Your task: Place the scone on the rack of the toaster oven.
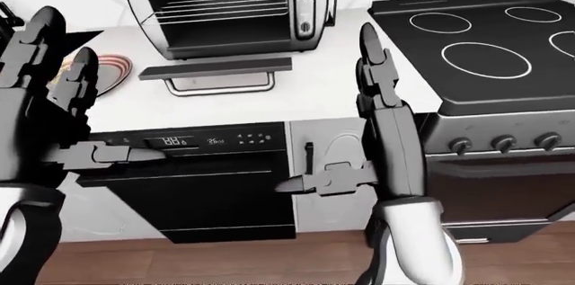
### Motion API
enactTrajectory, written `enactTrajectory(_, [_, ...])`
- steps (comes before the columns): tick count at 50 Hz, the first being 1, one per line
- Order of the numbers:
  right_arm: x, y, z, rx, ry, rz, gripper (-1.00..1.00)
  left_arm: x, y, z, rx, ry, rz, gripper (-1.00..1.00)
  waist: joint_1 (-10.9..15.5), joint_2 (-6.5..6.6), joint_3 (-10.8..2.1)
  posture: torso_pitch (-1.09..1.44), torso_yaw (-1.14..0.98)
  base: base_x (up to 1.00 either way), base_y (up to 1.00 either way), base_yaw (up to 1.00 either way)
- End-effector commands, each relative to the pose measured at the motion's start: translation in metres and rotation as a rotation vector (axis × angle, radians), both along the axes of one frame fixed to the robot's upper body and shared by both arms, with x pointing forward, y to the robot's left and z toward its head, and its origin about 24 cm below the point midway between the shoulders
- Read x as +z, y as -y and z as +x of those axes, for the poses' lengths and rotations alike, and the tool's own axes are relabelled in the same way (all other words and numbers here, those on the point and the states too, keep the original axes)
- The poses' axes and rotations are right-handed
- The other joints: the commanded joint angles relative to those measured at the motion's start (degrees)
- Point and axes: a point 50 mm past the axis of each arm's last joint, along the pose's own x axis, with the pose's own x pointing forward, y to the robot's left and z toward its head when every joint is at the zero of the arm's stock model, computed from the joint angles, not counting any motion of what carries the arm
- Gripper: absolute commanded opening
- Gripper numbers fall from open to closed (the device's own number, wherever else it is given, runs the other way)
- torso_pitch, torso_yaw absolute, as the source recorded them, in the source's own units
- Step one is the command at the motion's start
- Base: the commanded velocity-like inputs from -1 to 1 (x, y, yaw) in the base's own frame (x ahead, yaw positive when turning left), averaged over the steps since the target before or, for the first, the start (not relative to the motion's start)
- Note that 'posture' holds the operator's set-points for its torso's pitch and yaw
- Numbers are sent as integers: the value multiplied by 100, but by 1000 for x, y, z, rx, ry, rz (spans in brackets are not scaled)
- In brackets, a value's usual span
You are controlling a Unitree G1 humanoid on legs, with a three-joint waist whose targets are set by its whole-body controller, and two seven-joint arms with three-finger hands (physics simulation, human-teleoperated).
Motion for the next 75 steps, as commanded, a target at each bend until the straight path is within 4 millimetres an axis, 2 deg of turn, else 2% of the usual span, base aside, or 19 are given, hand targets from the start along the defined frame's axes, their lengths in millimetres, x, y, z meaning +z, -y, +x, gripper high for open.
enactTrajectory(1, [6,-4,-2,20,45,-5,100,5,-2,-1,20,34,6,100,12,-28,-30,0,0,0,28,0])
enactTrajectory(4, [8,-3,-2,10,51,-3,100,5,-2,-1,18,36,5,100,-41,278,-36,0,0,0,27,0])
enactTrajectory(6, [7,-3,-2,11,53,4,100,4,-2,-1,19,34,6,100,-43,710,-151,0,0,0,27,0])
enactTrajectory(7, [7,-2,-2,8,52,2,100,4,-2,-1,20,33,5,100,-4,370,-45,0,0,0,27,0])
enactTrajectory(9, [6,-2,-2,8,50,2,100,5,-2,-1,20,34,7,100,-10,437,-12,0,0,0,28,0])
enactTrajectory(16, [5,-3,-2,11,52,-4,100,4,-1,-1,17,34,10,100,-42,44,18,0,0,1,28,0])
enactTrajectory(20, [5,-3,-2,15,51,-4,100,3,0,-1,15,31,11,100,-41,-373,-59,0,0,3,29,0])
enactTrajectory(21, [4,-3,-2,14,50,-7,100,2,0,-1,16,29,13,100,-90,-146,-16,0,0,3,27,0])
enactTrajectory(24, [4,-3,-3,14,52,-5,100,3,0,0,17,31,17,100,-33,-276,-83,0,0,4,29,0])
enactTrajectory(28, [4,-2,-3,14,52,-9,100,5,1,0,15,34,19,100,-17,-101,19,0,0,4,29,0])
enactTrajectory(33, [5,-3,-3,15,55,-6,100,4,4,1,7,29,23,100,-58,597,-11,0,0,10,32,0])
enactTrajectory(34, [5,-3,-3,15,55,-10,100,4,4,1,7,29,22,100,-40,328,77,0,0,16,37,0])
enactTrajectory(41, [4,-2,-3,14,56,-10,100,5,2,1,11,33,26,100,-62,2,104,0,0,15,36,0])
enactTrajectory(44, [3,-3,-3,17,55,-8,100,5,3,1,13,33,28,100,-56,-346,38,0,0,16,36,0])
enactTrajectory(51, [2,-3,-4,15,55,-15,100,4,4,1,9,33,29,100,-52,-185,34,0,0,21,36,0])
enactTrajectory(54, [2,-2,-4,15,56,-14,100,4,3,1,11,35,29,100,-124,68,91,0,0,33,36,0])
enactTrajectory(57, [2,-2,-4,16,56,-10,100,4,4,1,11,34,30,100,-139,546,-106,0,0,33,36,0])
enactTrajectory(59, [1,-3,-4,17,54,-11,100,3,3,1,13,34,30,100,-125,458,118,0,0,32,36,0])
enactTrajectory(75, [1,-3,-4,23,55,1,100,4,3,1,18,41,32,100,124,-236,-23,0,0,28,21,0])
